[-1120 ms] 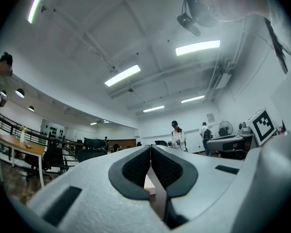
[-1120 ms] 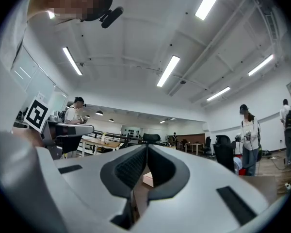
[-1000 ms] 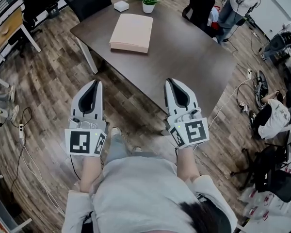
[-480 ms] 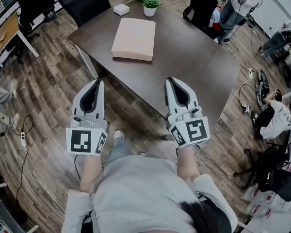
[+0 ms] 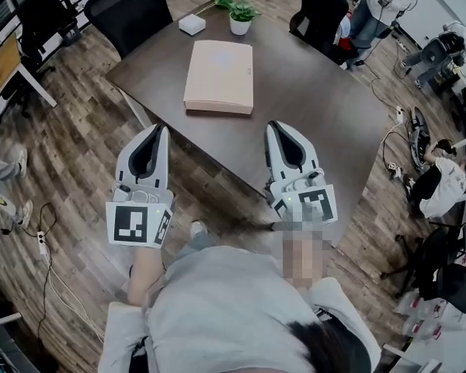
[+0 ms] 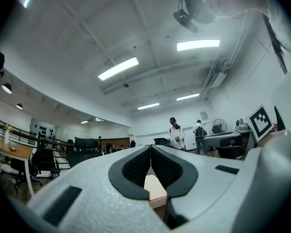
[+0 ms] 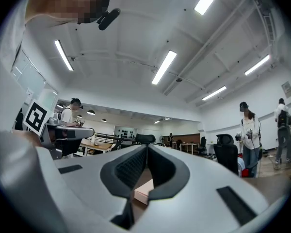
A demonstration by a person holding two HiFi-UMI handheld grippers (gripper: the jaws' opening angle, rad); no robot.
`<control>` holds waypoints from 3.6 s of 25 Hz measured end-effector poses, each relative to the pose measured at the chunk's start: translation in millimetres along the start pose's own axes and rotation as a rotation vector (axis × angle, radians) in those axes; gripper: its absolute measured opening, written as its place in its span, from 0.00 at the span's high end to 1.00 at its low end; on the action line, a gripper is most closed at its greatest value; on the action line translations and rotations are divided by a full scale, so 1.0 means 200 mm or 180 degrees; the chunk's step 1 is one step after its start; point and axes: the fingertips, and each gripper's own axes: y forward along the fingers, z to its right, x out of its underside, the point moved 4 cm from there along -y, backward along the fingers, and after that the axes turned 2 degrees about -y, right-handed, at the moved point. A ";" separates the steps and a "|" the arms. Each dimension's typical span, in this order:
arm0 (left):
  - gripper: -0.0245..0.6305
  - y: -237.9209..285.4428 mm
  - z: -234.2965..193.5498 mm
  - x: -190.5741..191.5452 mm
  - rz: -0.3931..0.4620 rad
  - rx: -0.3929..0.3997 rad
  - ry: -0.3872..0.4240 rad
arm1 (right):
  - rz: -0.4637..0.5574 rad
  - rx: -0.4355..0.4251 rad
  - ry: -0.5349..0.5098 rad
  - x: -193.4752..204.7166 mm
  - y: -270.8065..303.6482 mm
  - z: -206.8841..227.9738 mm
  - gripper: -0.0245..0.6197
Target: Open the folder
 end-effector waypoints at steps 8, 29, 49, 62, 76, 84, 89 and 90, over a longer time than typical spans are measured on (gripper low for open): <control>0.95 0.15 -0.25 0.05 0.0013 0.0146 -0.0104 | -0.0042 0.0158 -0.0027 0.03 0.23 -0.04 0.94; 0.95 0.38 -0.53 0.22 -0.0062 0.0532 -0.0178 | -0.0235 0.0503 -0.0034 0.14 0.48 -0.10 0.94; 0.95 0.89 -0.58 0.45 -0.0347 0.0569 -0.0142 | -0.0538 0.0391 0.0066 0.41 0.90 0.29 0.94; 0.95 1.10 -0.54 0.79 -0.0931 0.0690 -0.0094 | -0.0996 0.0267 0.0325 0.74 1.08 0.45 0.94; 0.94 1.16 -0.31 1.25 -0.1825 0.1363 0.0932 | -0.1288 0.0222 0.0494 0.97 1.11 0.51 0.94; 0.84 1.19 -0.18 1.42 -0.2063 0.1752 0.1746 | -0.1342 0.0246 0.0546 1.03 1.10 0.56 0.94; 0.82 1.21 -0.12 1.50 -0.2129 0.1875 0.2291 | -0.1366 0.0261 0.0564 1.05 1.10 0.59 0.94; 0.81 1.22 -0.11 1.52 -0.2141 0.1898 0.2372 | -0.1373 0.0262 0.0567 1.06 1.10 0.60 0.94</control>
